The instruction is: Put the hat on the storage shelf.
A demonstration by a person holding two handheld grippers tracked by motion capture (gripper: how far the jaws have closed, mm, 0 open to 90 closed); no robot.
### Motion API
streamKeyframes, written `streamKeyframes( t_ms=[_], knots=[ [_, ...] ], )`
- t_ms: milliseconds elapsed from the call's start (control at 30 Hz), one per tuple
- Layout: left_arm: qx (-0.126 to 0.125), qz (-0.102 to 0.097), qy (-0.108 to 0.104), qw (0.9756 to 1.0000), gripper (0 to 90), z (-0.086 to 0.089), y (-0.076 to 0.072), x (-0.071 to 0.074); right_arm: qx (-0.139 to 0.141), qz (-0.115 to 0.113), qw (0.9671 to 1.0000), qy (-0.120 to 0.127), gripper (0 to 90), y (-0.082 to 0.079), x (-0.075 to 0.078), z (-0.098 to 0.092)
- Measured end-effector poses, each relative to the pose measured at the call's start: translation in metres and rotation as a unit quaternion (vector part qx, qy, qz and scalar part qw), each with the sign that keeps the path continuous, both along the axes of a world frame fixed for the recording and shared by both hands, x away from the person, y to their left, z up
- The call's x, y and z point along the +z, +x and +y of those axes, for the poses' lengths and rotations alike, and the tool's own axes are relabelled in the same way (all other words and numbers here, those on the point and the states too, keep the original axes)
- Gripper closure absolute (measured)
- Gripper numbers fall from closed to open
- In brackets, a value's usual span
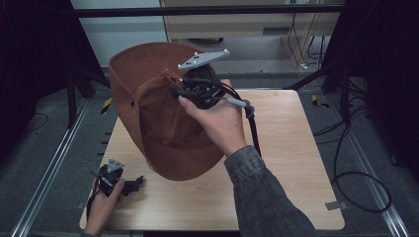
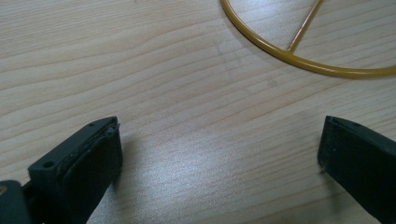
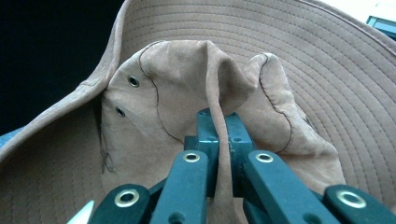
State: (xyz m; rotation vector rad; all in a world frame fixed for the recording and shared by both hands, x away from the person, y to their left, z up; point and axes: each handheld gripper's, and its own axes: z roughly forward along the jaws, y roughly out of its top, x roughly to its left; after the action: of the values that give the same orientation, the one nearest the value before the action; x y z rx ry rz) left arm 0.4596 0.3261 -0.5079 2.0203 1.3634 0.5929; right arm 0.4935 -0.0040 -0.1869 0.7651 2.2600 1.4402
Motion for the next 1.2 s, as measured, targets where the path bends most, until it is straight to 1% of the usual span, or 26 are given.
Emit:
streamKeyframes(
  t_ms=[267, 400, 500, 600, 767, 1200],
  knots=[
    [0.0, 0.0, 0.0, 1.0, 0.0, 0.0, 0.0, 0.0, 0.002, 0.004, 1.0, -0.006, 88.5, 0.005, 0.001, 0.005],
    [0.0, 0.0, 0.0, 1.0, 0.0, 0.0, 0.0, 0.0, 0.004, 0.003, 0.9999, -0.01, 88.5, 0.008, 0.005, 0.011],
    [0.0, 0.0, 0.0, 1.0, 0.0, 0.0, 0.0, 0.0, 0.004, 0.003, 0.9999, -0.009, 88.5, 0.008, 0.006, 0.013],
    [0.0, 0.0, 0.0, 1.0, 0.0, 0.0, 0.0, 0.0, 0.006, 0.003, 0.9999, -0.015, 88.5, 0.011, 0.007, 0.019],
    [0.0, 0.0, 0.0, 1.0, 0.0, 0.0, 0.0, 0.0, 0.007, 0.005, 0.9998, -0.019, 88.5, 0.015, 0.008, 0.026],
    [-0.001, 0.001, 0.0, 1.0, 0.0, 0.0, 0.0, 0.0, 0.007, 0.012, 0.9996, -0.023, 88.5, 0.023, 0.004, 0.036]
  ],
)
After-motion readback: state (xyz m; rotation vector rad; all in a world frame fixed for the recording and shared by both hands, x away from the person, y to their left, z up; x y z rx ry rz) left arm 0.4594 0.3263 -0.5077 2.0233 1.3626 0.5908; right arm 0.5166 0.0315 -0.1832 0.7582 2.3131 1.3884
